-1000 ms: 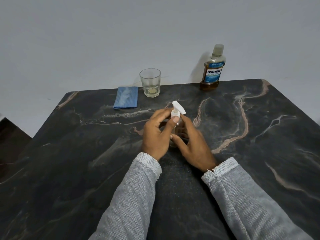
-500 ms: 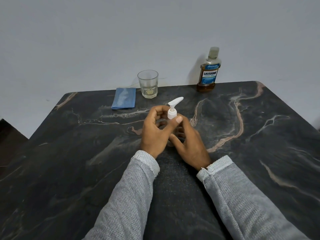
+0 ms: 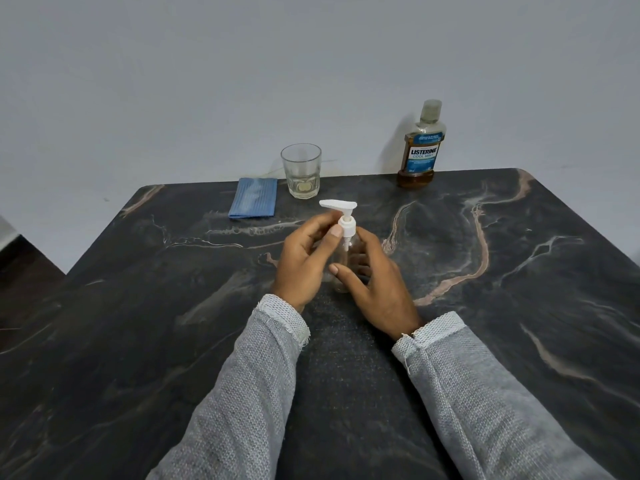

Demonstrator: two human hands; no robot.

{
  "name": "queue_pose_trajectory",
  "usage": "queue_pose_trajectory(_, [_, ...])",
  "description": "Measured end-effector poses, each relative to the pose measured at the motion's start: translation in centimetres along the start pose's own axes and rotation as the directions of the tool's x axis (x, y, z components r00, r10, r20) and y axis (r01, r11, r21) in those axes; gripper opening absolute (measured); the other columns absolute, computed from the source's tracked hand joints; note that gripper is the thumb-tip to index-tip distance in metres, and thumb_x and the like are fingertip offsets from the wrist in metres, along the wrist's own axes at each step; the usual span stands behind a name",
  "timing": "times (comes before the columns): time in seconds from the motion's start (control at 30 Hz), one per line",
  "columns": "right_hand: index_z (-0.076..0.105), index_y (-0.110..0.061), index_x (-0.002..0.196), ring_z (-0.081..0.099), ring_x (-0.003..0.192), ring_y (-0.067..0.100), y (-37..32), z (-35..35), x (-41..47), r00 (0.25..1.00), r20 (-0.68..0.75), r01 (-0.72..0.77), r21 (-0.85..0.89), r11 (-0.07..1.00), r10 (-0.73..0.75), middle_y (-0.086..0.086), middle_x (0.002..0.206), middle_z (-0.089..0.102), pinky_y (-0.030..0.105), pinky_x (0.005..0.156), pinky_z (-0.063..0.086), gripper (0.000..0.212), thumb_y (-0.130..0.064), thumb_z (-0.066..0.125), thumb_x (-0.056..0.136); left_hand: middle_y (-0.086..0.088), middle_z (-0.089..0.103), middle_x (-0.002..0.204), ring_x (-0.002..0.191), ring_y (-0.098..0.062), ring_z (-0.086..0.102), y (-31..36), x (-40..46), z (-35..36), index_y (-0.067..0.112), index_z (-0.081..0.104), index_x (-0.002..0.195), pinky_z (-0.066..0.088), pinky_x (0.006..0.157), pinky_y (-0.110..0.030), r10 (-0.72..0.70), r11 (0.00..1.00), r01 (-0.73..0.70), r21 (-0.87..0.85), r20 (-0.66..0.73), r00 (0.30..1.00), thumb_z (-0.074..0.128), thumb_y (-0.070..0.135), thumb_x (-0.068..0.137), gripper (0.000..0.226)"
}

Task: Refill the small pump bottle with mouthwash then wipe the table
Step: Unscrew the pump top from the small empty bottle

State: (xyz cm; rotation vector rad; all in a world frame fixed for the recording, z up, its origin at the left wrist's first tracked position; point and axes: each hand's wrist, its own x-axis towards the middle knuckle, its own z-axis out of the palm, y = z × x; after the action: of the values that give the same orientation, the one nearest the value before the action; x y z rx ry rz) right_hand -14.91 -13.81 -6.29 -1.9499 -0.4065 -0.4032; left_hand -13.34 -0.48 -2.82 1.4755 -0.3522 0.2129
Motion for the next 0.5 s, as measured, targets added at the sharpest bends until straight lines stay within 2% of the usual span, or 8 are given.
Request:
queue_pose_trajectory(0.07, [0.036, -0.031, 0.139, 0.063, 0.101, 0.005, 0.09, -0.02, -0.01, 1.0, -0.003, 0.001, -0.015, 1.0, -0.001, -0.008, 0.114, 0.062, 0.036, 0.083, 0.057, 0.058, -0.038, 0.064, 0.089, 0.0, 0.07, 0.114, 0.11, -0.012, 0.064, 0.12, 0.04, 0.13, 0.021, 0.067, 0.113, 0.051, 0.095, -0.031, 0.024, 0.998, -0.024, 0.052, 0.003, 1.0, 0.058, 0.013, 0.094, 0.022])
queue_pose_trajectory(0.2, [0.035, -0.031, 0.139, 0.062, 0.104, 0.005, 0.13, -0.02, -0.08, 1.0, 0.004, 0.0, -0.014, 1.0, 0.0, -0.006, 0.12, 0.061, 0.037, 0.086, 0.056, 0.057, -0.036, 0.064, 0.09, 0.003, 0.072, 0.103, 0.099, -0.01, 0.067, 0.37, -0.07, 0.56, 0.021, 0.066, 0.104, 0.052, 0.082, -0.022, -0.016, 1.0, 0.015, -0.022, -0.058, 0.998, 0.072, 0.007, 0.083, 0.026])
queue_pose_trajectory(0.3, [0.036, -0.031, 0.138, 0.062, 0.104, 0.005, 0.1, 0.01, -0.08, 1.0, 0.0, -0.001, -0.01, 1.0, 0.001, -0.007, 0.121, 0.061, 0.037, 0.086, 0.056, 0.057, -0.036, 0.064, 0.089, -0.002, 0.07, 0.11, 0.103, -0.011, 0.066, 0.35, -0.18, 0.51, 0.022, 0.064, 0.11, 0.052, 0.085, -0.024, -0.008, 1.0, 0.008, -0.008, -0.038, 0.999, 0.071, 0.012, 0.085, 0.028])
queue_pose_trajectory(0.37, [0.036, -0.03, 0.138, 0.063, 0.104, 0.006, 0.04, 0.02, -0.06, 1.0, 0.002, -0.011, 0.002, 1.0, 0.011, -0.007, 0.119, 0.062, 0.038, 0.086, 0.056, 0.057, -0.036, 0.065, 0.089, -0.005, 0.068, 0.117, 0.11, -0.015, 0.064, 0.26, -0.13, 0.24, 0.02, 0.065, 0.116, 0.052, 0.093, -0.031, -0.003, 1.0, 0.003, 0.008, 0.001, 1.0, 0.06, 0.016, 0.093, 0.025])
queue_pose_trajectory(0.43, [0.036, -0.03, 0.138, 0.063, 0.102, 0.006, -0.04, 0.01, -0.03, 1.0, 0.0, -0.007, 0.002, 1.0, 0.007, -0.008, 0.116, 0.062, 0.037, 0.085, 0.057, 0.057, -0.035, 0.065, 0.089, -0.007, 0.067, 0.119, 0.114, -0.02, 0.062, 0.1, 0.04, -0.01, 0.012, 0.065, 0.12, 0.049, 0.1, -0.04, -0.004, 0.999, 0.003, 0.034, 0.009, 1.0, 0.053, 0.013, 0.097, 0.026])
queue_pose_trajectory(0.5, [0.036, -0.03, 0.139, 0.063, 0.101, 0.007, -0.09, -0.03, -0.01, 1.0, -0.001, -0.003, -0.001, 1.0, 0.003, -0.008, 0.114, 0.062, 0.038, 0.084, 0.057, 0.057, -0.034, 0.065, 0.089, -0.002, 0.07, 0.114, 0.11, -0.016, 0.065, 0.16, 0.01, 0.08, 0.014, 0.067, 0.115, 0.051, 0.094, -0.034, 0.006, 0.999, -0.005, 0.047, 0.0, 1.0, 0.058, 0.015, 0.095, 0.022])
